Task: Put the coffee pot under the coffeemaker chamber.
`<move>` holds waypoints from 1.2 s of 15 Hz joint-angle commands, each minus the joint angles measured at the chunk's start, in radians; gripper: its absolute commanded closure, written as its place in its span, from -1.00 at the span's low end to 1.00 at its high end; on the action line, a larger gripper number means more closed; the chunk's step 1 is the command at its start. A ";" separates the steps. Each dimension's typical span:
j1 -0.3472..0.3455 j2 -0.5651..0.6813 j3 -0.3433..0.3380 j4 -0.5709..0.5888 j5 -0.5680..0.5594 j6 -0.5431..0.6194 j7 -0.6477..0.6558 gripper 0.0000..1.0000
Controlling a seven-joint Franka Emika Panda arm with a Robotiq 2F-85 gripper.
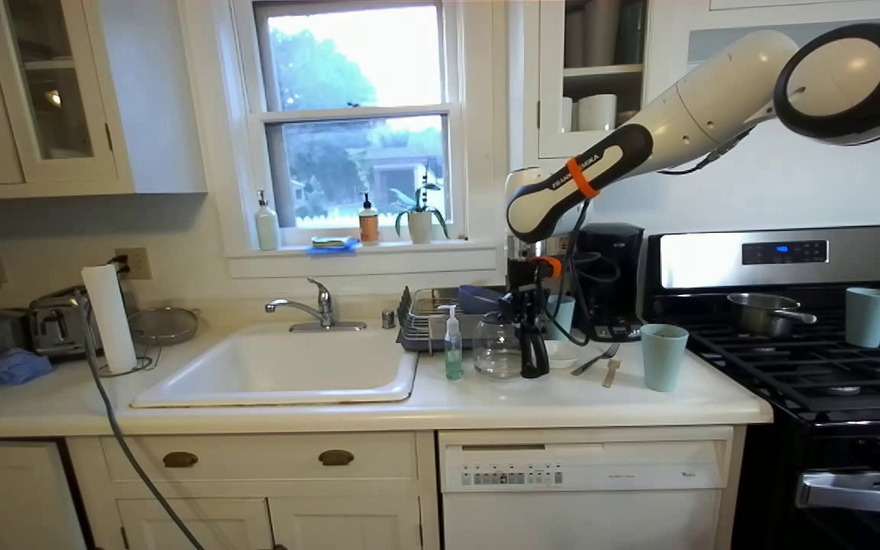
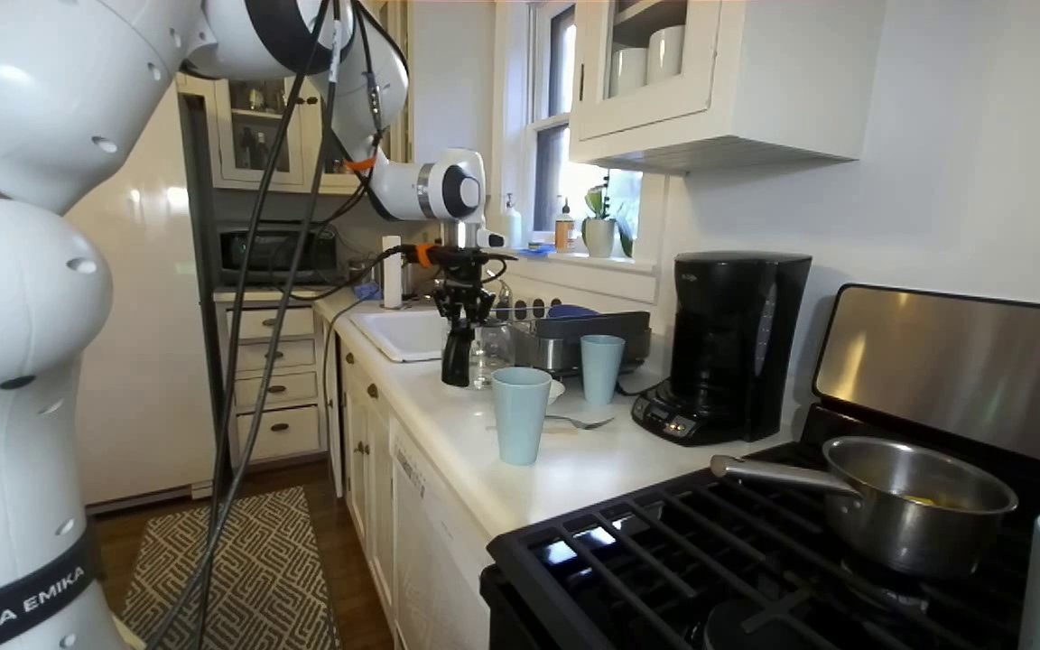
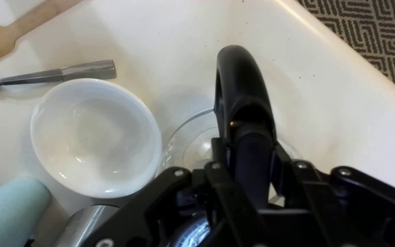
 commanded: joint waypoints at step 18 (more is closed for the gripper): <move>-0.039 -0.286 0.017 -0.268 0.148 0.100 -0.078 0.83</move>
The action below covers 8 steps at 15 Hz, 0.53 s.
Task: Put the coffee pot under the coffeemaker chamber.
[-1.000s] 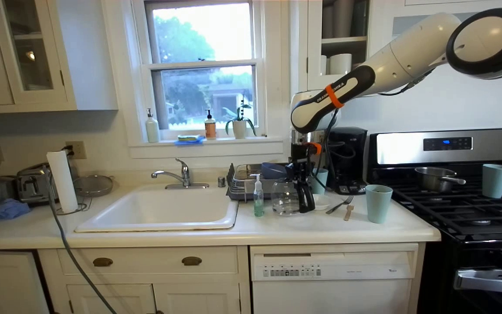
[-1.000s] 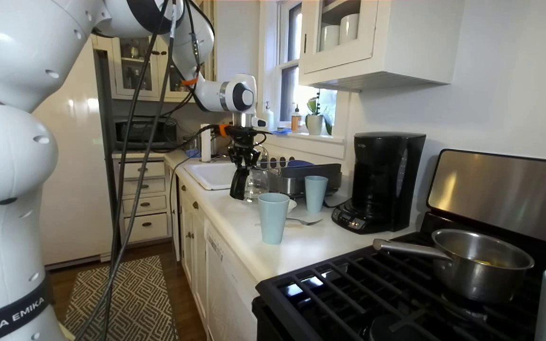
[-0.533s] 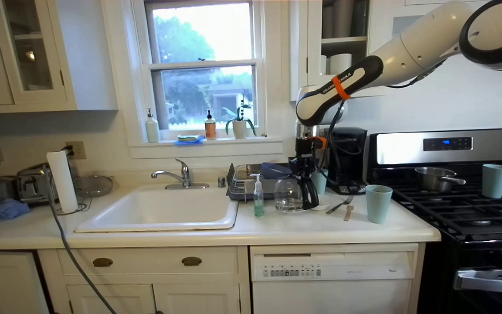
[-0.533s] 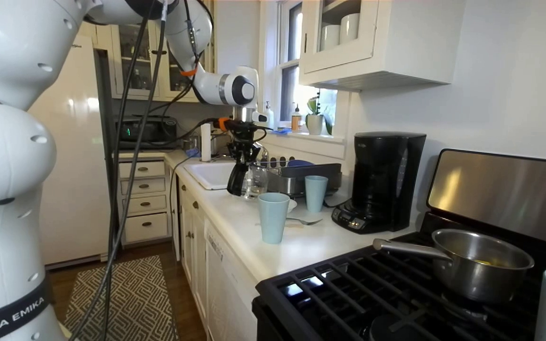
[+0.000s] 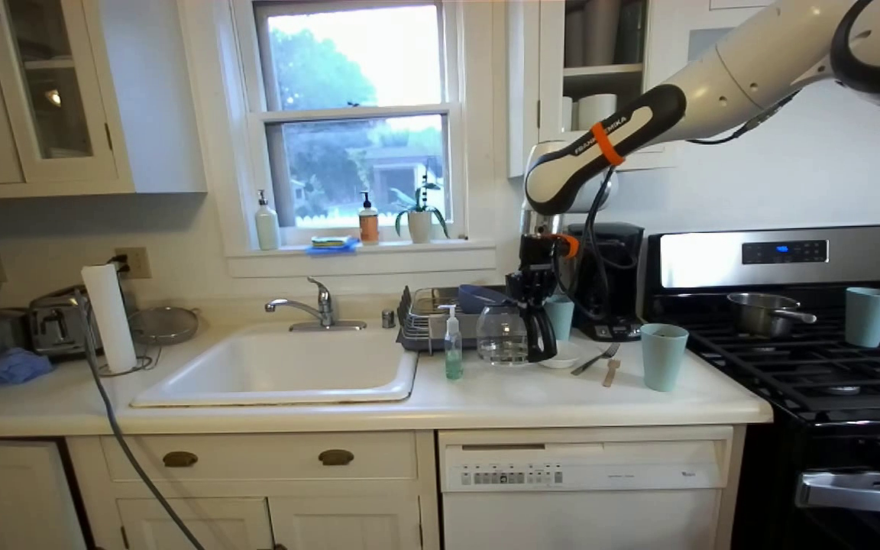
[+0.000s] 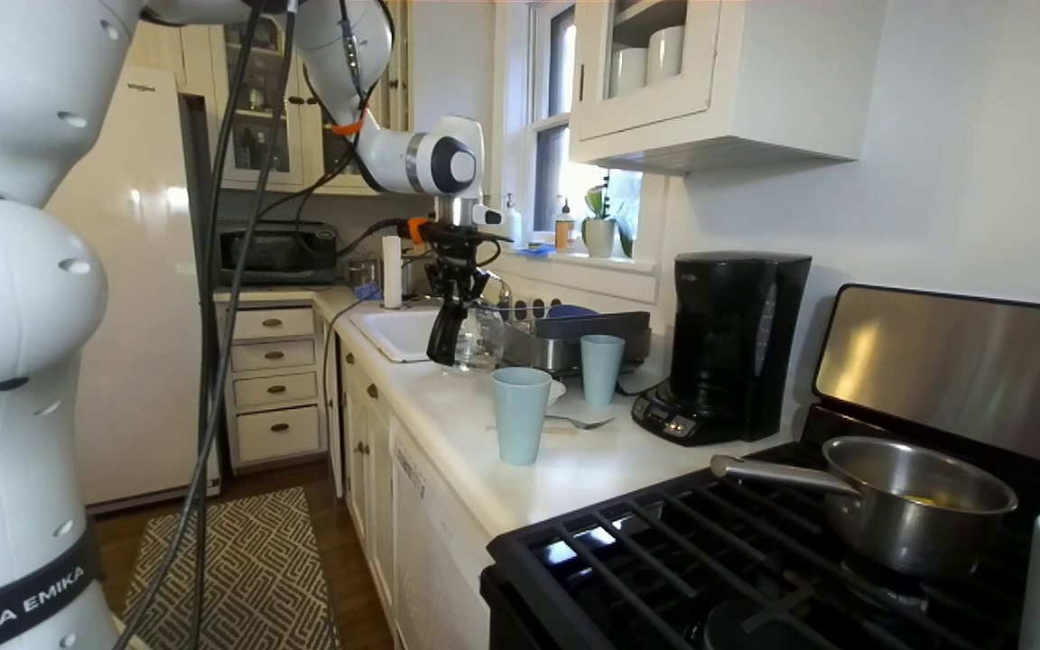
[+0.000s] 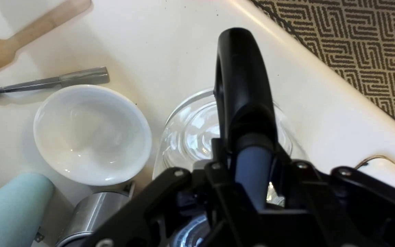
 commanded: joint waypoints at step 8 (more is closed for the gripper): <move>-0.068 -0.331 -0.060 -0.287 0.129 0.025 0.102 0.83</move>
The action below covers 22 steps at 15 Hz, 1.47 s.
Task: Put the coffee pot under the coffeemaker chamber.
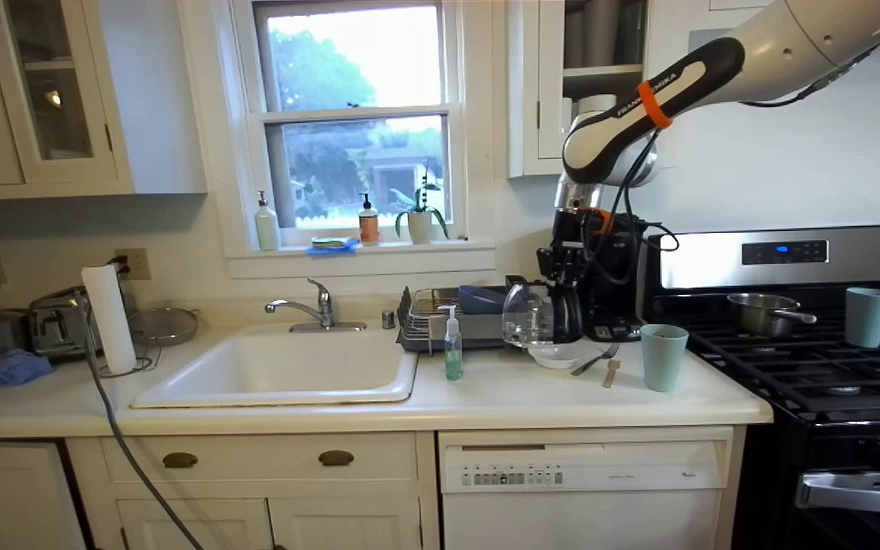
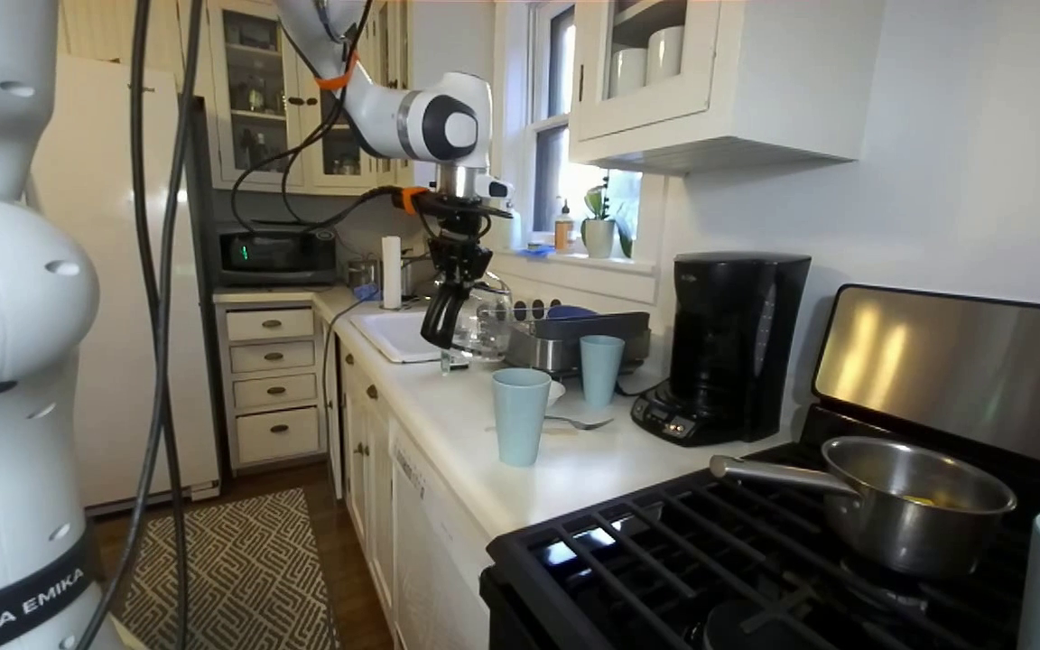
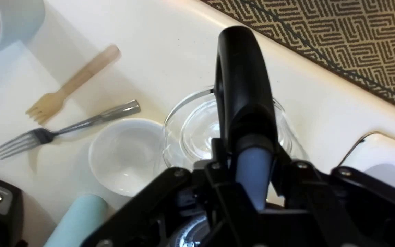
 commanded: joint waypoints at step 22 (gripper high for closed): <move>-0.078 0.037 -0.149 0.068 -0.355 -0.003 0.767 0.83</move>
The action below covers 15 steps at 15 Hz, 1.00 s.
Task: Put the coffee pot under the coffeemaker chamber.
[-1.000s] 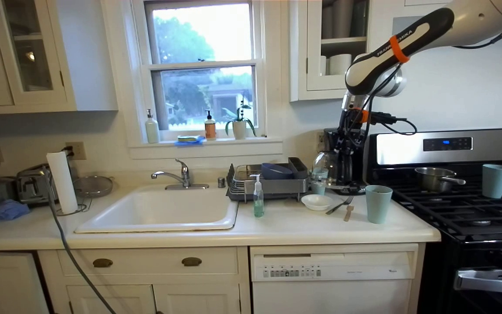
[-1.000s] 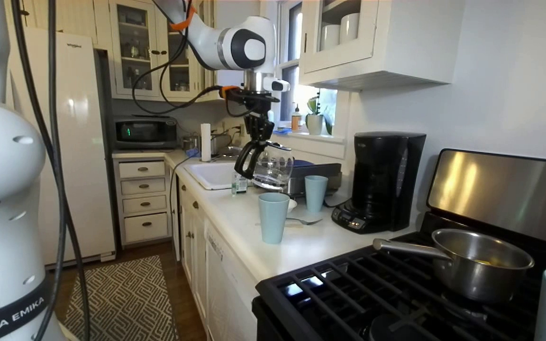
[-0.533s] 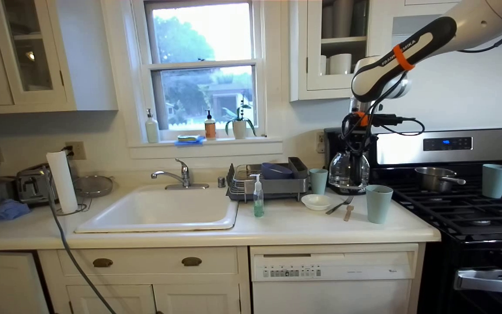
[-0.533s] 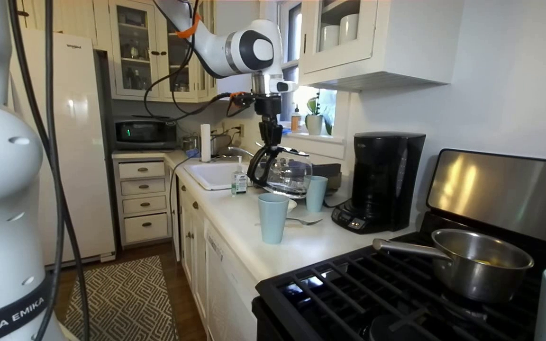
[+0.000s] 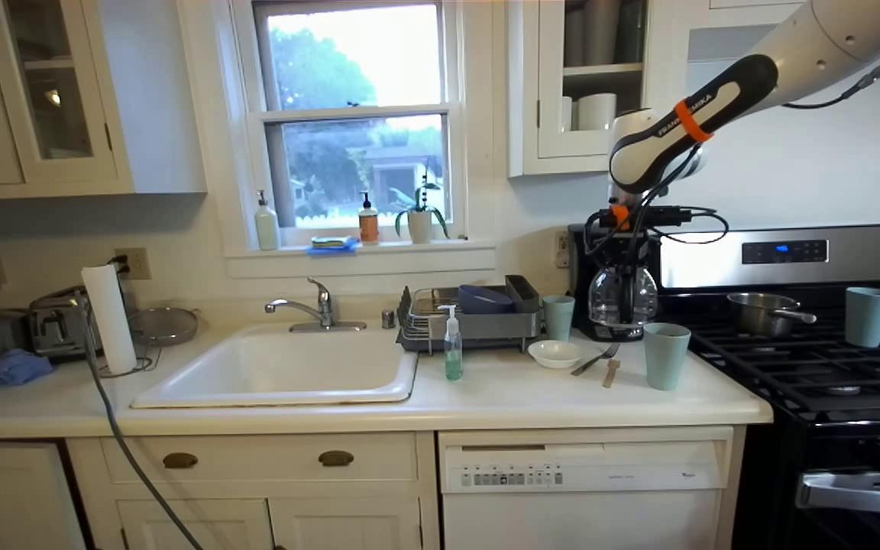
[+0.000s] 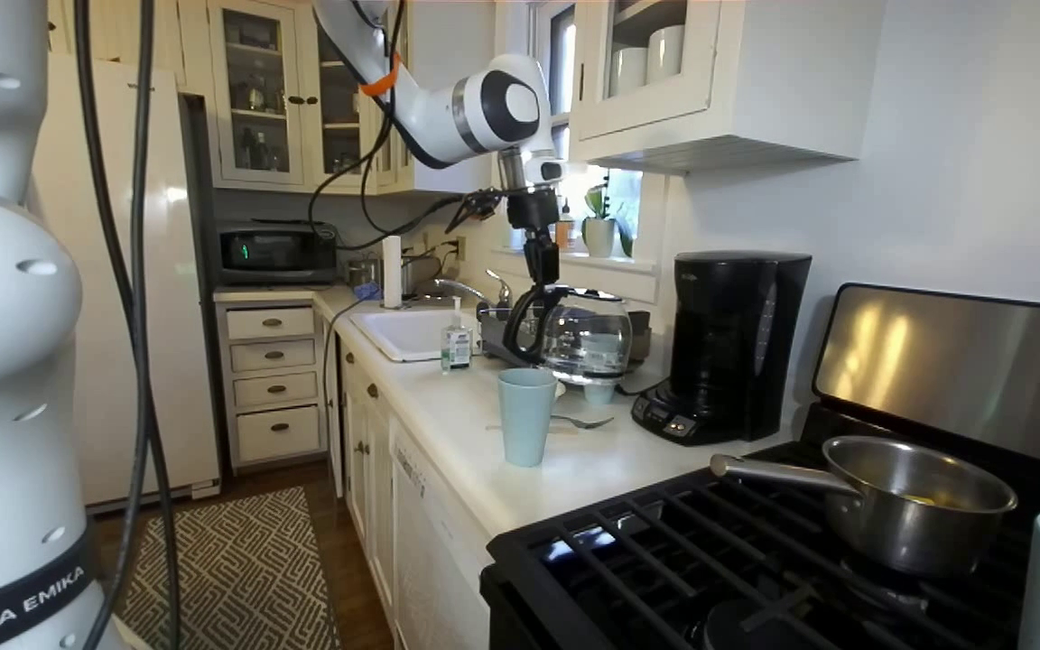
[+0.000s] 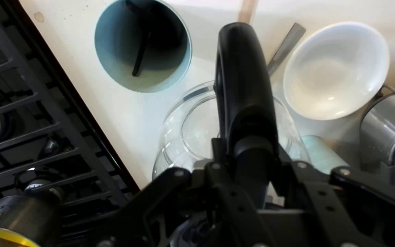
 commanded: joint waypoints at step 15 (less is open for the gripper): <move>0.008 0.325 -0.100 0.376 -0.032 -0.018 0.048 0.83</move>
